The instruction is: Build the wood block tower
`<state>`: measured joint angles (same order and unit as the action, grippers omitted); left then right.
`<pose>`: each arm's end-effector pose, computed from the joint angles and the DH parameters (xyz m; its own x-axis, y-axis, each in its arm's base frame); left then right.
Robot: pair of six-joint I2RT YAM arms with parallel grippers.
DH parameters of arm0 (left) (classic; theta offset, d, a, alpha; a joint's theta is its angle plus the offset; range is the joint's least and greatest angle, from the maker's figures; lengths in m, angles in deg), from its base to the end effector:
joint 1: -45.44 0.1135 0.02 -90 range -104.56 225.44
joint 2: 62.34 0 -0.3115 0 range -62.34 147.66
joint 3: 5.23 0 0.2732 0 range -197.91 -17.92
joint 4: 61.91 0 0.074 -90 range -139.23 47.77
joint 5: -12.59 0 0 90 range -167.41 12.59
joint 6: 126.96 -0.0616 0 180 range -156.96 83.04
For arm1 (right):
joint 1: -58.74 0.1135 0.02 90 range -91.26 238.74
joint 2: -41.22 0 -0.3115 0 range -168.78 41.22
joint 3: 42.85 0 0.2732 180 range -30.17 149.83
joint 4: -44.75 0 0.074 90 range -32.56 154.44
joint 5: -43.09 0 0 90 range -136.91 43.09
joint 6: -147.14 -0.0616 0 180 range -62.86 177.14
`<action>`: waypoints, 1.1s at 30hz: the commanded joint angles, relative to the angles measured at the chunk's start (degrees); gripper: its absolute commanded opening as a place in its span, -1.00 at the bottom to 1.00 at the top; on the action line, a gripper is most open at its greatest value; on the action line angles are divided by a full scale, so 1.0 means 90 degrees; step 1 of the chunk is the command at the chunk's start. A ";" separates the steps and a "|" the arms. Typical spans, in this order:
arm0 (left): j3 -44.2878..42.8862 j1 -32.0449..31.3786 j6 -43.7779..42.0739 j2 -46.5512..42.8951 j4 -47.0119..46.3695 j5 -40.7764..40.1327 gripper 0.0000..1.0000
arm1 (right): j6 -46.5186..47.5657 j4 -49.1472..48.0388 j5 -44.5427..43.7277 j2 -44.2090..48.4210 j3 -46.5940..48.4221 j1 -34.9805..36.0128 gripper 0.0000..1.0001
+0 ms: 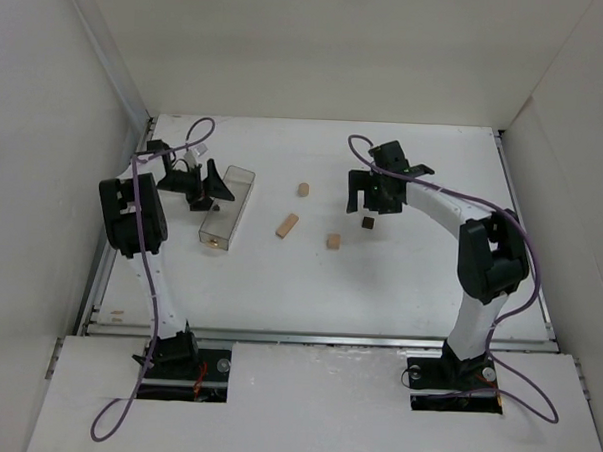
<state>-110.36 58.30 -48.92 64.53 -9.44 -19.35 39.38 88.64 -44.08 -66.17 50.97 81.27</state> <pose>0.4890 0.0580 0.1589 -0.8955 -0.0920 -0.4354 0.2995 0.5992 -0.7425 0.4159 0.1758 0.2324 -0.8658 -0.0293 -0.4996 -0.1503 0.9674 0.2037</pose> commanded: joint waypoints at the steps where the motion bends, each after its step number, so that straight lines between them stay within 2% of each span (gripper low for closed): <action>1: 0.0339 0.0114 0.0458 -0.0609 -0.0719 -0.1798 0.73 | 0.0030 -0.0138 -0.0011 0.0399 0.0144 -0.0022 1.00; 3: 0.0398 0.0114 0.0587 -0.0989 -0.0973 -0.2133 0.73 | 0.0030 0.0029 -0.0128 0.0399 0.0291 -0.0022 1.00; 7: 0.0457 -0.0119 0.0987 -0.1779 -0.1334 -0.3469 0.75 | 0.0166 0.0341 -0.0304 0.0467 0.0291 0.0212 1.00; 8: 0.0525 -0.0179 0.1056 -0.1966 -0.1413 -0.4159 0.75 | 0.0167 0.0429 -0.0363 0.0468 0.0233 0.0290 0.95; 9: 0.0525 -0.0237 0.1056 -0.2171 -0.1597 -0.4466 0.72 | 0.0225 0.0430 -0.0363 0.0468 0.0106 0.0484 0.89; 11: 0.0788 -0.0529 0.1144 -0.2912 -0.1832 -0.5323 0.67 | 0.0148 0.0518 -0.0529 0.0536 -0.0011 0.0719 0.85; 12: 0.0895 -0.0705 0.1047 -0.3186 -0.2104 -0.5512 0.67 | 0.0147 0.0576 -0.0587 0.0536 -0.0012 0.0826 0.82; 13: 0.1090 -0.0939 0.0863 -0.3459 -0.2213 -0.5698 0.58 | 0.0041 0.0576 -0.0588 0.0536 -0.0099 0.1030 0.79; 14: 0.1150 -0.1560 0.0348 -0.3868 -0.2214 -0.5873 0.54 | -0.0018 0.0576 -0.0588 0.0614 -0.0100 0.1129 0.79; 16: 0.1150 -0.2246 -0.0220 -0.3970 -0.1856 -0.5983 0.51 | -0.0262 0.0576 -0.0588 0.0614 -0.0100 0.1266 0.76; 17: 0.1063 -0.2578 -0.0407 -0.3892 -0.1630 -0.5983 0.44 | -0.0350 0.0509 -0.0588 0.0614 -0.0100 0.1344 0.74; 18: 0.1063 -0.3152 -0.0592 -0.3804 -0.1425 -0.5925 0.40 | -0.0515 0.0508 -0.0588 0.0614 -0.0100 0.1345 0.74; 21: 0.1491 -0.3994 -0.0594 -0.3599 -0.1208 -0.5924 0.31 | -0.0654 0.0381 -0.0588 0.0460 0.0036 0.1404 0.70; 26: 0.2360 -0.4504 -0.0253 -0.3540 -0.1910 -0.6050 0.29 | -0.1093 0.0654 -0.0930 -0.0108 0.0339 0.1598 0.54; 30: 0.2742 -0.4505 0.0040 -0.3481 -0.2272 -0.6266 0.29 | -0.1152 0.0898 -0.1057 -0.0323 0.0466 0.1725 0.48; 33: 0.2946 -0.4661 0.0177 -0.3423 -0.2457 -0.6178 0.41 | -0.1093 0.0898 -0.1057 -0.0537 0.0524 0.1784 0.48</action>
<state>-84.90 17.49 -49.49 35.40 -27.05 -74.05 30.37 95.48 -52.13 -70.04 52.61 95.95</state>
